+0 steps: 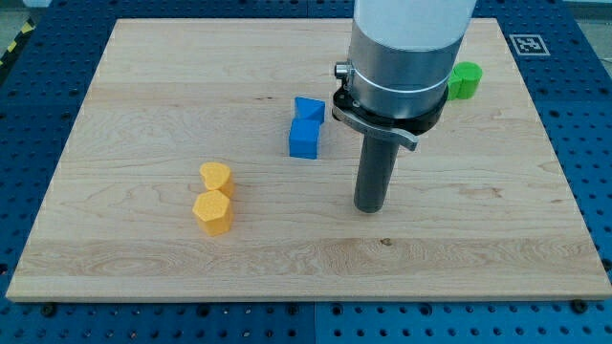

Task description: Slide the blue cube towards center left a bit

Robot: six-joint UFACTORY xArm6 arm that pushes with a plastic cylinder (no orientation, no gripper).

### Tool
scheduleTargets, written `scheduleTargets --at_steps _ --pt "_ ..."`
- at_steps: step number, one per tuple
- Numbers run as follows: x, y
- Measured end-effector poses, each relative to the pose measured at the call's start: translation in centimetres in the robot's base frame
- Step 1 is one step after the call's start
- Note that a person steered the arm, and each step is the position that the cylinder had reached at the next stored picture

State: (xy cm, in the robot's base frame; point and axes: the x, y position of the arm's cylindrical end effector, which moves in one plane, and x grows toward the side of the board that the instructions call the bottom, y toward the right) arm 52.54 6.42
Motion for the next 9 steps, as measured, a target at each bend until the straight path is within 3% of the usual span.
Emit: scheduleTargets --at_steps 3,6,9 --pt "-7.9 0.0" --pt "-8.9 -1.3" --pt "-8.1 -6.3"
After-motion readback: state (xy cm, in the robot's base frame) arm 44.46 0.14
